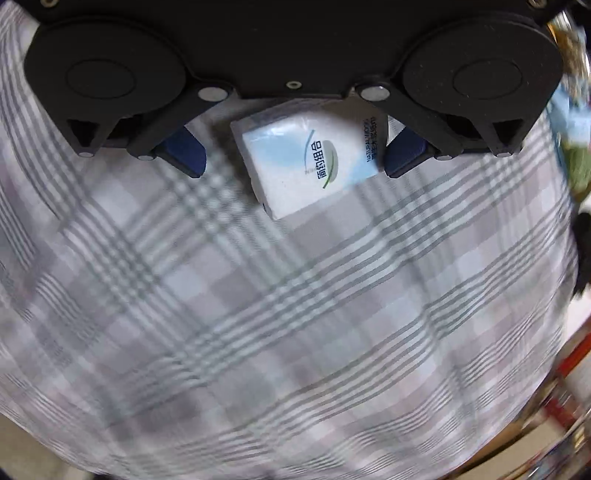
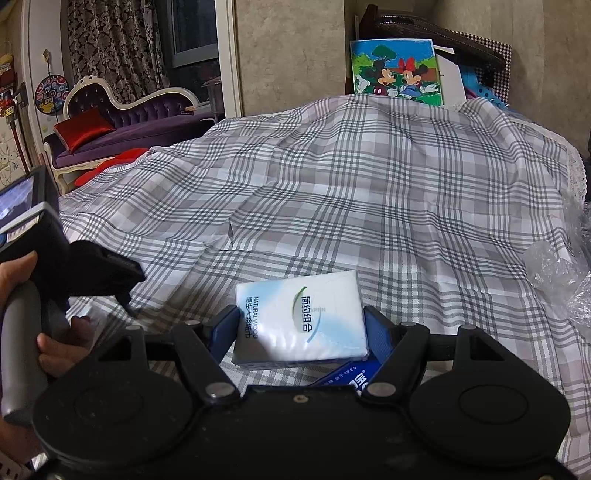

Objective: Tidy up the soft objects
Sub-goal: 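Grasp the second white tissue pack with the left tool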

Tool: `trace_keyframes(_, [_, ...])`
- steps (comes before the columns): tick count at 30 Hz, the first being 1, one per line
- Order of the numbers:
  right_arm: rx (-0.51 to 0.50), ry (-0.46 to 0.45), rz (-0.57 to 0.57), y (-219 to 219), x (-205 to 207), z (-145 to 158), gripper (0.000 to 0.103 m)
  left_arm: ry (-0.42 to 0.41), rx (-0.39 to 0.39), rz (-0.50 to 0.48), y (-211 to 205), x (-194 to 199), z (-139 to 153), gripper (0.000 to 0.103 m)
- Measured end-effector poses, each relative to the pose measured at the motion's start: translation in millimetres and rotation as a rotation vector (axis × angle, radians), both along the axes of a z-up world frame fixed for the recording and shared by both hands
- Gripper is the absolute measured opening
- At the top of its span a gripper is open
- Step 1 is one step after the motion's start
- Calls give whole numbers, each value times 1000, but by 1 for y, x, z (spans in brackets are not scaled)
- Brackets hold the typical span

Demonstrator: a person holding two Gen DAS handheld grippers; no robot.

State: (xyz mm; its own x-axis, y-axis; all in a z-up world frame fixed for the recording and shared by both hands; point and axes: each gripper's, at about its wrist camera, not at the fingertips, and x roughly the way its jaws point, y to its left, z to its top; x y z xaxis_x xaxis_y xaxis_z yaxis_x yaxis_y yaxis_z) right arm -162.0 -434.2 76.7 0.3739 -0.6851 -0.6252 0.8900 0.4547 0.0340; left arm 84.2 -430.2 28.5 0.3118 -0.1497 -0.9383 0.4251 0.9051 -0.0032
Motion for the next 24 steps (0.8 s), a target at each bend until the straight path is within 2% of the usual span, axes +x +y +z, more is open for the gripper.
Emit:
trace_keyframes(3, [-2, 2, 2, 0, 0, 0, 71, -23, -30, -38, 0, -7, 5, 99])
trace_keyframes(7, [-3, 1, 3, 1, 0, 0, 71, 24, -82, 50, 11, 4, 7, 99])
trace_keyframes(10, [-7, 7, 5, 1, 1, -2, 71, 93, -73, 136, 19, 11, -4, 99])
trace_keyframes(12, [-10, 11, 7, 0, 2, -2, 71, 109, -61, 149, 20, 13, -11, 99])
trace_keyframes(16, [-14, 15, 12, 0, 3, -4, 71, 96, -55, 83, 10, 10, -13, 97])
trace_keyframes(18, [-10, 16, 13, -1, 3, -4, 71, 89, -62, 40, 5, 8, -10, 81])
trace_keyframes(20, [-2, 12, 12, -3, 3, -4, 71, 60, -59, -20, -4, 3, -3, 69])
trace_keyframes(24, [27, 1, 9, -8, -1, 0, 71, 142, -123, -116, -9, -10, 7, 69])
